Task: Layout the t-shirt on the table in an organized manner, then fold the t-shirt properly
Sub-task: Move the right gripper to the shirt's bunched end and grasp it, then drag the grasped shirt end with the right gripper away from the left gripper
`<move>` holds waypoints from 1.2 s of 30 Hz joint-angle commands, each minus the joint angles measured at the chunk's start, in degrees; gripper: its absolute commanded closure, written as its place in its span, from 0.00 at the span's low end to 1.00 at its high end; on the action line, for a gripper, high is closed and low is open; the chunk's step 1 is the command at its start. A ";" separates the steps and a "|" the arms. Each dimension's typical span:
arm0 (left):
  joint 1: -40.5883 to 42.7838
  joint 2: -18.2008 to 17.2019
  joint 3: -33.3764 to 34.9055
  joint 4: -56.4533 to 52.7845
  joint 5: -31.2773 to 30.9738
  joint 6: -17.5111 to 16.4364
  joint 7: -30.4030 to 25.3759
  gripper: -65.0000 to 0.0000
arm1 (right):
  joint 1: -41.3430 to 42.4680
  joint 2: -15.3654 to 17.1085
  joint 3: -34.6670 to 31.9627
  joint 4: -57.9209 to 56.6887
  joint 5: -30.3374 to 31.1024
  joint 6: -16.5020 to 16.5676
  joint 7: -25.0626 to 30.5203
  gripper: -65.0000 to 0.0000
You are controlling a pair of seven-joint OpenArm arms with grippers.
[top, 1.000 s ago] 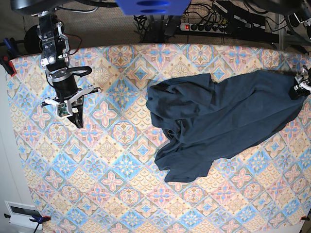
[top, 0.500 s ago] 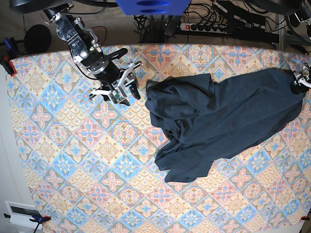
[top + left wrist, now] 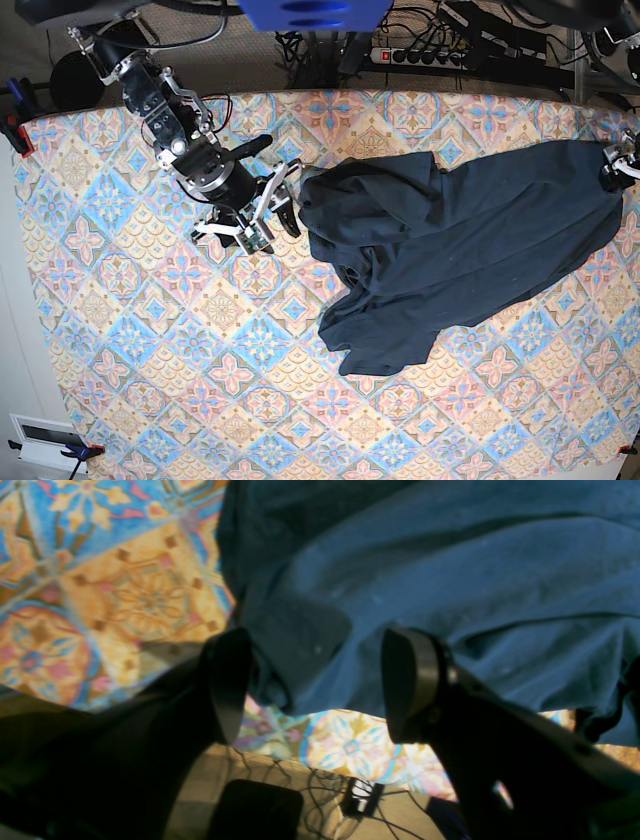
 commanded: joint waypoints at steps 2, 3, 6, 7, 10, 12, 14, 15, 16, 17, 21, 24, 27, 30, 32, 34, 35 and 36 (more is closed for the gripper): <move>-0.24 -1.71 -0.46 0.75 -0.57 -0.20 -0.94 0.37 | 1.01 0.34 0.43 0.91 -0.29 -0.01 0.85 0.59; -0.24 -1.71 -0.46 0.75 -0.57 -0.20 -0.94 0.37 | 0.92 0.43 0.43 1.09 -0.29 -0.01 -0.38 0.59; -0.33 -1.62 -0.28 0.75 -0.66 -0.20 -1.03 0.37 | 0.74 -0.89 0.43 1.26 2.09 -0.01 -4.34 0.59; -0.42 -1.18 -0.28 0.75 -0.66 -0.20 -1.03 0.37 | 0.74 -1.59 0.61 1.26 4.64 -0.01 -4.78 0.59; -0.51 0.22 -0.37 0.75 -0.57 -0.20 -1.03 0.37 | 0.74 -2.03 0.70 1.09 14.04 -0.01 -4.87 0.59; -0.51 0.31 -0.28 0.75 -0.57 -0.20 -1.03 0.37 | 0.74 -2.03 0.78 1.09 18.26 -0.01 -4.69 0.59; -0.51 1.45 -0.28 0.75 -0.57 -0.20 -1.03 0.37 | 1.09 -2.38 0.78 1.00 22.40 -0.01 -4.69 0.59; -0.51 1.89 -0.28 0.75 -0.57 -0.20 -1.03 0.37 | 1.09 -3.09 0.78 1.00 23.45 -0.01 -5.04 0.59; -0.51 1.98 -0.28 0.75 -0.57 -0.20 -1.03 0.37 | 1.18 -3.70 0.78 0.91 23.98 -0.01 -5.04 0.59; -0.51 2.25 -0.28 0.75 -0.48 -0.20 -1.03 0.37 | 1.18 -4.49 0.78 0.83 24.07 -0.01 -5.13 0.59; -0.51 2.25 -0.28 0.75 -0.57 -0.20 -1.03 0.37 | 1.18 -8.01 0.78 -0.49 24.07 -0.01 -7.68 0.59; -0.51 2.25 -0.28 0.75 -0.57 -0.20 -1.03 0.38 | 1.18 -10.03 0.87 -3.04 23.98 -0.01 -9.97 0.59; -0.51 2.25 -0.28 0.75 -0.57 -0.20 -1.03 0.38 | 1.27 -10.29 0.87 -4.98 23.98 -0.28 -10.32 0.59; -0.51 2.25 -0.28 0.75 -0.57 -0.20 -1.03 0.38 | 1.27 -10.38 0.87 -6.82 23.89 -0.36 -10.32 0.59; -0.51 2.25 -0.28 0.75 -0.57 -0.29 -1.03 0.38 | 1.27 -10.38 0.96 -7.70 23.80 -0.36 -10.32 0.59; -0.51 2.25 -0.28 0.75 -0.57 -0.29 -1.03 0.38 | 1.27 -10.38 1.14 -7.97 23.80 -0.98 -10.41 0.59; -0.51 2.25 -0.28 0.75 -0.57 -0.29 -1.03 0.38 | 1.27 -10.38 1.75 -7.97 23.80 -2.21 -10.49 0.59; -0.51 2.25 -0.28 0.75 -0.57 -0.29 -1.03 0.38 | 1.18 -10.29 2.54 -7.97 23.80 -3.35 -10.49 0.59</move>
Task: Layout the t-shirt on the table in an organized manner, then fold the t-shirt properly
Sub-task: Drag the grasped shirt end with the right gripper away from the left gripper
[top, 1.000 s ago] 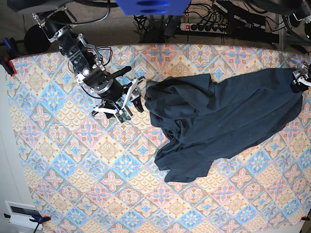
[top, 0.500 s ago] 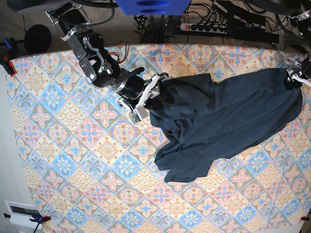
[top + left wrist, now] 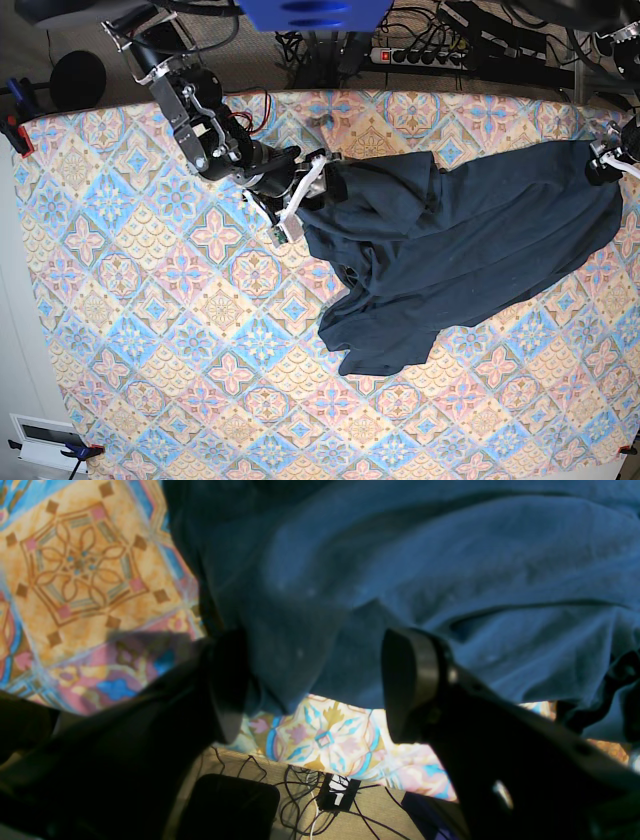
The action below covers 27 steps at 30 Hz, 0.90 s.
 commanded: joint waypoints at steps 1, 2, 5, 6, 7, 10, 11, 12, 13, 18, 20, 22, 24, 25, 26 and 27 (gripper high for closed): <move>-0.20 -1.51 -0.54 0.80 -0.37 -0.29 -0.77 0.38 | 0.46 0.35 1.39 0.93 0.44 -0.25 1.13 0.59; -0.20 -1.51 -0.54 0.80 -0.37 -0.29 -0.77 0.38 | 0.19 1.06 1.83 0.93 0.44 -0.69 0.96 0.59; -0.20 -1.51 -0.54 0.80 -0.37 -0.29 -0.77 0.38 | -1.56 2.64 2.71 1.46 0.44 -1.04 -0.62 0.59; -0.20 -1.51 -0.54 0.80 -0.37 -0.29 -0.77 0.38 | -2.18 3.08 2.71 1.46 0.44 -1.04 -0.98 0.59; -0.20 -1.51 -0.46 0.80 -0.37 -0.29 -0.77 0.38 | -2.80 3.78 2.80 1.46 0.44 -1.04 -0.98 0.59; -0.20 -1.51 -0.46 0.80 -0.46 -0.29 -0.77 0.38 | -4.29 4.04 2.80 1.46 0.44 -1.04 -0.71 0.59; -0.20 -1.51 -0.46 0.80 -0.46 -0.29 -0.77 0.38 | -4.55 4.04 2.80 1.46 0.44 -1.04 -0.71 0.59; -0.20 -1.51 -0.46 0.80 -0.46 -0.29 -0.77 0.38 | -4.64 4.04 2.80 1.46 0.44 -1.04 -0.71 0.59; -0.20 -1.51 -0.46 0.80 -0.46 -0.29 -0.77 0.38 | -4.64 4.04 2.80 1.37 0.44 -1.04 -0.71 0.59; -0.20 -1.51 -0.46 0.80 -0.55 -0.29 -0.77 0.38 | -3.06 3.96 4.55 1.02 0.44 -1.04 -0.62 0.59; -0.20 -1.51 -0.46 0.80 -0.55 -0.29 -0.77 0.38 | -1.83 3.96 5.79 1.02 0.44 -1.04 -0.62 0.59; -0.20 -1.51 -0.46 0.80 -0.55 -0.29 -0.77 0.38 | -0.33 3.96 6.93 0.93 0.44 -1.04 -0.62 0.59; -0.20 -1.51 -0.46 0.80 -0.55 -0.29 -0.77 0.38 | 1.69 3.96 7.46 0.93 0.44 -1.04 -0.62 0.59; -0.11 -1.51 -0.46 0.80 -0.55 -0.29 -0.77 0.38 | 2.83 3.96 7.46 0.93 0.44 -1.04 -0.62 0.59; -0.11 -1.51 -0.46 0.80 -0.55 -0.29 -0.77 0.38 | 4.06 3.96 7.46 0.84 0.44 -0.96 -0.62 0.59; -0.11 -1.51 -0.46 0.80 -0.55 -0.29 -0.77 0.38 | 5.12 3.78 7.46 0.84 0.44 -0.96 -0.62 0.59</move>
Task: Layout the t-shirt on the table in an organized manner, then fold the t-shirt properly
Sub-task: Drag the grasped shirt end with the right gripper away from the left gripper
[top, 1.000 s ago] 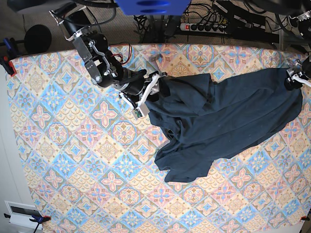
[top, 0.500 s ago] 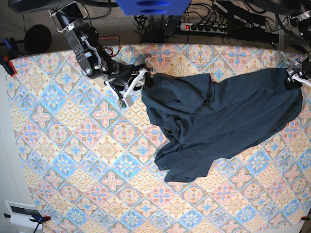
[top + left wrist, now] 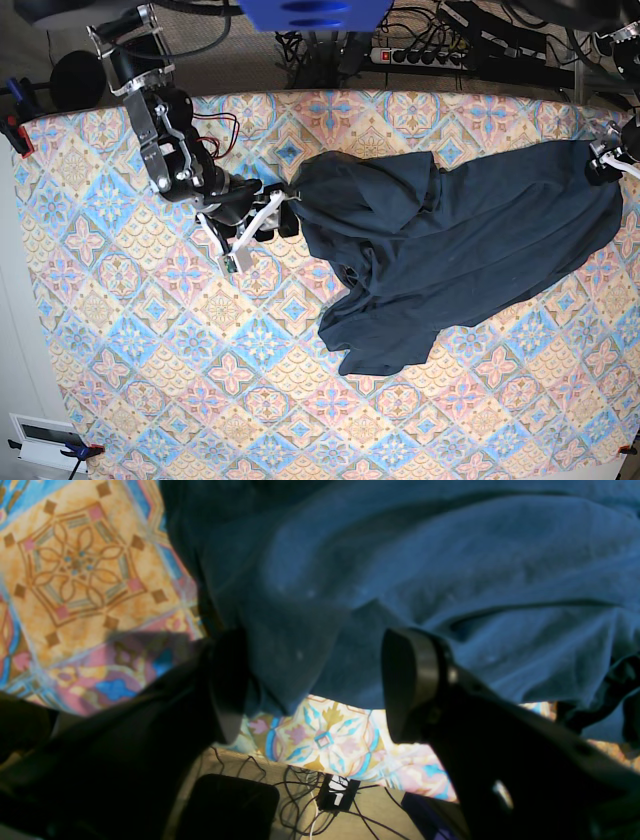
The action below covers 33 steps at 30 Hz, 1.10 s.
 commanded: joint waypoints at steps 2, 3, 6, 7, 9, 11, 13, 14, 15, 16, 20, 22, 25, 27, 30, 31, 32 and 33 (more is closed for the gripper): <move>-0.02 -1.51 -0.46 0.82 -0.48 -0.26 -0.79 0.38 | 3.62 -1.32 0.35 0.47 0.61 0.29 1.30 0.59; -0.02 -1.51 -0.46 0.82 -0.39 -0.26 -0.79 0.38 | 4.59 -2.11 0.35 -0.32 0.61 0.29 1.30 0.59; -0.02 -1.51 -0.46 0.82 -0.39 -0.26 -0.79 0.38 | 6.00 -3.69 0.18 -4.10 0.61 0.29 1.30 0.59; -0.02 -1.51 -0.46 0.82 -0.31 -0.26 -0.79 0.38 | 6.00 -3.69 0.18 -5.69 0.61 0.29 1.30 0.59; -0.02 -1.51 -0.46 0.82 -0.31 -0.26 -0.79 0.38 | 6.00 -3.69 0.00 -8.85 0.61 0.38 1.30 0.59; -0.02 -1.51 -0.46 0.82 -0.31 -0.26 -0.79 0.38 | 6.00 -3.78 -0.09 -11.40 0.61 0.38 1.30 0.59; -0.02 -1.51 -0.46 0.82 -0.31 -0.26 -0.70 0.38 | 6.00 -4.75 -0.09 -13.86 0.61 0.38 1.39 0.59; -0.02 -1.51 -0.46 0.82 -0.31 -0.26 -0.70 0.38 | 6.00 -5.36 -0.09 -14.83 0.61 0.38 1.39 0.59; -0.02 -1.51 -0.46 0.82 -0.31 -0.26 -0.70 0.38 | 6.00 -6.07 -0.09 -15.62 0.61 0.38 1.39 0.59; -0.02 -1.51 -0.46 0.82 -0.31 -0.26 -0.70 0.38 | 6.00 -6.95 -0.09 -16.41 0.61 0.38 1.39 0.59; -0.02 -1.51 -0.46 0.82 -0.31 -0.26 -0.70 0.38 | 6.00 -8.62 -0.09 -17.64 0.61 0.47 1.39 0.59; -0.02 -1.51 -0.46 0.82 -0.31 -0.26 -0.70 0.38 | 6.00 -8.62 -0.09 -17.64 0.61 0.47 1.39 0.59; -0.11 -1.51 -0.46 0.82 -0.31 -0.26 -0.70 0.38 | 6.00 -8.62 -0.09 -17.64 0.61 0.47 1.39 0.59; -0.11 -1.51 -0.46 0.82 -0.31 -0.26 -0.70 0.38 | 6.00 -8.62 -0.18 -17.29 0.70 0.47 1.39 0.59; -0.11 -1.51 -0.46 0.82 -0.31 -0.26 -0.70 0.38 | 6.00 -8.62 -0.18 -17.29 0.79 1.26 1.39 0.59; -0.11 -1.51 -0.46 0.82 -0.31 -0.26 -0.70 0.38 | 6.00 -8.62 -0.26 -17.29 0.79 2.31 1.39 0.59; -0.11 -1.51 -0.46 0.82 -0.31 -0.26 -0.70 0.38 | 5.91 -8.62 -0.26 -17.20 0.79 3.45 1.39 0.59; -0.11 -1.51 -0.46 0.82 -0.22 -0.26 -0.70 0.38 | 5.82 -8.62 -0.26 -17.20 0.79 4.16 1.30 0.59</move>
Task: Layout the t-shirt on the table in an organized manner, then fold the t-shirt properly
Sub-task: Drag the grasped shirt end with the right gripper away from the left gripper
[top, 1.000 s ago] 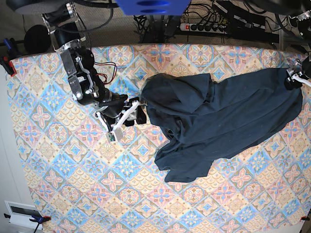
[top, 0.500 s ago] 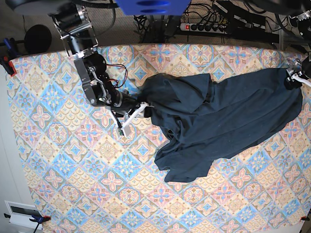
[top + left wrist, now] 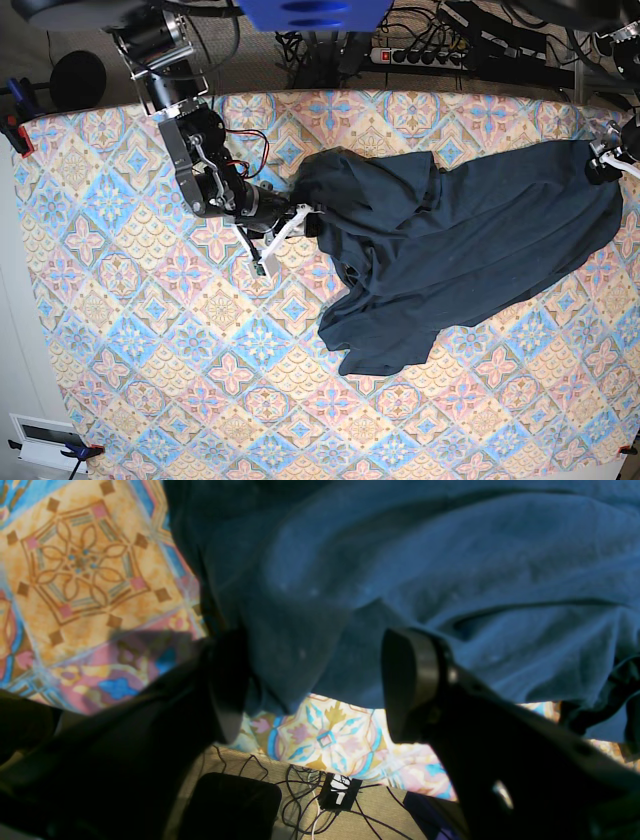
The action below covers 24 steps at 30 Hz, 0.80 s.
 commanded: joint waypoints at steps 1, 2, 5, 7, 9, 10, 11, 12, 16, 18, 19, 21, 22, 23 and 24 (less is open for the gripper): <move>-0.24 -1.54 -0.48 0.82 -0.59 -0.29 -0.68 0.38 | 0.97 0.06 0.17 1.16 0.79 0.88 0.58 0.59; -0.24 -1.54 -0.48 0.82 -0.59 -0.29 -0.68 0.38 | 0.88 0.06 0.09 1.16 0.79 0.97 0.58 0.59; -0.24 -1.54 -0.48 0.82 -0.59 -0.29 -0.68 0.38 | 0.88 0.06 -2.90 1.25 0.79 0.97 0.66 0.59; -0.24 -1.54 -0.48 0.82 -0.59 -0.29 -0.68 0.38 | 0.97 0.06 -4.93 1.77 0.70 0.97 0.66 0.59; -0.24 -1.54 -0.48 0.82 -0.59 -0.29 -0.68 0.38 | 1.05 0.06 -6.33 2.92 0.70 0.97 0.66 0.59; -0.24 -1.54 -0.48 0.82 -0.59 -0.29 -0.68 0.38 | 0.97 0.06 -7.03 3.62 0.61 0.97 0.66 0.59; -0.24 -1.54 -0.48 0.82 -0.59 -0.29 -0.68 0.38 | 0.97 0.06 -7.39 4.41 0.61 0.97 0.66 0.59; -0.24 -1.54 -0.48 0.82 -0.59 -0.29 -0.68 0.38 | 0.97 0.06 -7.47 5.20 0.61 0.97 0.66 0.59; -0.24 -1.54 -0.48 0.82 -0.59 -0.29 -0.68 0.38 | 1.05 0.06 -7.74 7.40 0.61 0.97 0.66 0.59; -0.24 -1.54 -0.48 0.82 -0.59 -0.29 -0.68 0.38 | 1.14 0.06 -7.83 7.58 0.61 0.97 0.66 0.59; -0.24 -1.54 -0.48 0.82 -0.59 -0.29 -0.68 0.38 | 1.14 -0.03 -7.83 7.31 0.61 0.97 0.66 0.59; -0.24 -1.54 -0.48 0.82 -0.59 -0.29 -0.68 0.38 | 1.14 -0.03 -7.83 6.87 0.61 0.97 0.66 0.59; -0.24 -1.54 -0.48 0.82 -0.59 -0.29 -0.68 0.38 | 1.14 -0.03 -7.83 6.26 0.61 0.97 0.66 0.59; -0.24 -1.54 -0.48 0.82 -0.59 -0.29 -0.68 0.38 | 1.14 -0.03 -7.83 5.47 0.61 0.97 0.66 0.59; -0.24 -1.54 -0.48 0.82 -0.59 -0.29 -0.68 0.38 | 1.14 -0.03 -7.83 4.76 0.61 0.97 0.66 0.59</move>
